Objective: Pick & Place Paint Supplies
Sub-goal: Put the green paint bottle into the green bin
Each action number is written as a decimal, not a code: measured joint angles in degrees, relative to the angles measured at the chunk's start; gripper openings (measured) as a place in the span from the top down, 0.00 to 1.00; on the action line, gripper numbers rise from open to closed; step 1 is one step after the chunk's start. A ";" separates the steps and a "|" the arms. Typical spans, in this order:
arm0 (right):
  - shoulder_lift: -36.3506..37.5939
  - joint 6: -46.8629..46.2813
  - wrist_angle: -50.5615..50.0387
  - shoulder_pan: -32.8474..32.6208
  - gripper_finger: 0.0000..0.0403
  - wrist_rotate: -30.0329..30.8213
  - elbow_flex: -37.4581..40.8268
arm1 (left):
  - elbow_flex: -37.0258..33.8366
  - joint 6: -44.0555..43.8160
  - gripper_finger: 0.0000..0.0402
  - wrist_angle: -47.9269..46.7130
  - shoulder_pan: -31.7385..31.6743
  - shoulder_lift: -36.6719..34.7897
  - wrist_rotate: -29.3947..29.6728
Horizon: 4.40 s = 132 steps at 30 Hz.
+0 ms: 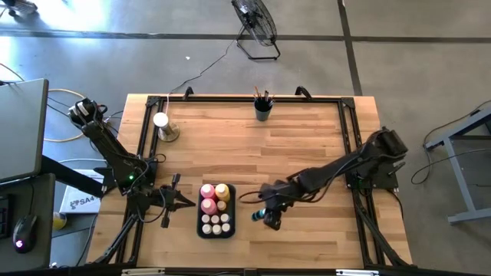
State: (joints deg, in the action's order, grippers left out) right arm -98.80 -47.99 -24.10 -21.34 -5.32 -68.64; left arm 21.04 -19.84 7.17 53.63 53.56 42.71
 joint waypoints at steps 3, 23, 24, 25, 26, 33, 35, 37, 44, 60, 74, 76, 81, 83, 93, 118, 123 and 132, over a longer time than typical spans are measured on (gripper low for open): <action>-4.37 3.25 -6.72 0.39 0.66 -0.87 -5.93 | 0.00 0.00 1.00 -0.08 0.00 0.00 0.02; -12.76 18.23 -27.49 4.45 0.71 0.68 -20.34 | 0.00 -0.13 1.00 -0.14 0.00 -0.02 -0.45; -12.90 18.81 -27.54 4.73 0.72 0.31 -20.38 | 0.00 -0.13 1.00 -0.15 0.00 -0.02 -0.43; -12.90 19.49 -27.45 4.90 0.72 0.08 -20.39 | 0.00 -0.09 1.00 -0.23 0.00 0.00 -0.38; -12.94 19.76 -27.30 4.90 0.72 -0.25 -20.42 | 0.00 -0.09 1.00 -0.21 0.00 0.00 -0.36; -12.98 19.72 -27.09 4.85 0.63 -0.85 -20.34 | 0.00 -0.09 1.00 -0.28 0.00 0.00 -0.30; -13.01 19.67 -26.75 4.86 0.62 -0.86 -20.33 | 0.00 -0.09 1.00 -0.26 0.00 0.00 -0.30; -13.05 19.74 -25.81 4.90 0.62 -1.05 -20.33 | 0.00 -0.13 1.00 -0.27 0.00 0.00 -0.38; -13.07 19.76 -24.87 4.87 0.63 -2.61 -20.26 | 0.00 -0.14 1.00 -0.27 0.00 0.00 -0.57; -13.09 19.80 -22.75 4.85 0.63 -5.64 -20.22 | 0.00 -0.15 1.00 -0.27 0.00 0.00 -1.17; -13.09 19.80 -21.46 4.87 0.63 -7.39 -20.22 | 0.00 -0.17 1.00 -0.27 0.02 0.00 -1.19; -13.09 19.80 -20.71 4.87 0.63 -7.50 -20.22 | 0.00 -0.17 1.00 -0.27 0.02 0.00 -1.17; -13.09 19.80 -20.18 4.87 0.63 -8.39 -20.22 | 0.01 -0.17 1.00 -0.27 0.02 0.00 -1.17; -13.09 19.80 -20.15 4.87 0.63 -8.37 -20.22 | 0.00 -0.17 1.00 -0.27 0.01 0.00 -1.18; -13.09 19.92 -20.19 4.85 0.63 -8.24 -20.22 | 0.01 -0.17 1.00 -0.27 0.02 0.00 -1.24; -12.96 21.02 -21.22 5.58 0.33 -10.85 -20.22 | 0.00 -0.20 1.00 -0.27 0.02 0.00 -1.35; -12.35 20.79 -23.95 7.41 0.33 -18.82 -20.22 | 0.00 -0.17 1.00 -0.27 0.02 0.00 -1.35; -9.73 22.76 -25.62 10.26 0.33 -21.77 -20.22 | 0.00 -0.07 1.00 -0.27 0.02 -0.02 -1.35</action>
State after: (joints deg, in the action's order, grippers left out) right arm -108.53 -25.23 -49.72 -11.09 -27.09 -88.86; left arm 21.04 -19.90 6.90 53.65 53.54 41.37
